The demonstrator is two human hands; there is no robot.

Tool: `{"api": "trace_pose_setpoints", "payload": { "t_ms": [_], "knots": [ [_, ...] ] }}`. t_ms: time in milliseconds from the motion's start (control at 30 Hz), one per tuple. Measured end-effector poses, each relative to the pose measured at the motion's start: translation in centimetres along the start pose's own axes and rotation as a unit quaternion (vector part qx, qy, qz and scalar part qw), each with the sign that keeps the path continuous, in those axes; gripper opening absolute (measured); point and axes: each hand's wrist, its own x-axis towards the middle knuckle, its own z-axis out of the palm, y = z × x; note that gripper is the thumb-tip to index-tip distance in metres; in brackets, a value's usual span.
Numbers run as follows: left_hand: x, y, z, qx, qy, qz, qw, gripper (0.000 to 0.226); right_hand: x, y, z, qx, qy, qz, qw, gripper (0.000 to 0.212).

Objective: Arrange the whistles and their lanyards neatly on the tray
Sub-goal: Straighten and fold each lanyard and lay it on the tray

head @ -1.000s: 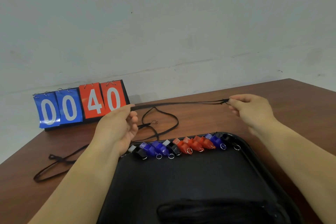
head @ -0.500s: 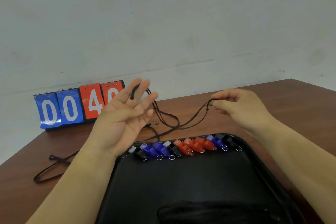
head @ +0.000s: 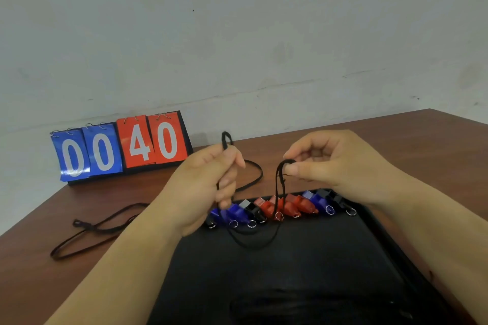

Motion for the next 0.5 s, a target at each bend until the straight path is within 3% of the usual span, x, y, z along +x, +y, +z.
{"api": "trace_pose_setpoints", "payload": {
  "t_ms": [100, 233, 500],
  "knots": [
    [-0.4, 0.0, 0.3, 0.137, -0.038, -0.005, 0.990, 0.038, -0.3, 0.0, 0.2, 0.001, -0.037, -0.001, 0.999, 0.025],
    [-1.0, 0.2, 0.6, 0.309, -0.086, 0.038, 0.946, 0.039, -0.7, -0.3, 0.4, -0.005, -0.089, -0.011, 0.996, 0.037],
    [-1.5, 0.0, 0.7, 0.316, -0.149, 0.042, 0.936, 0.042, -0.9, -0.3, 0.7, -0.003, -0.160, -0.013, 0.987, 0.046]
  ]
}}
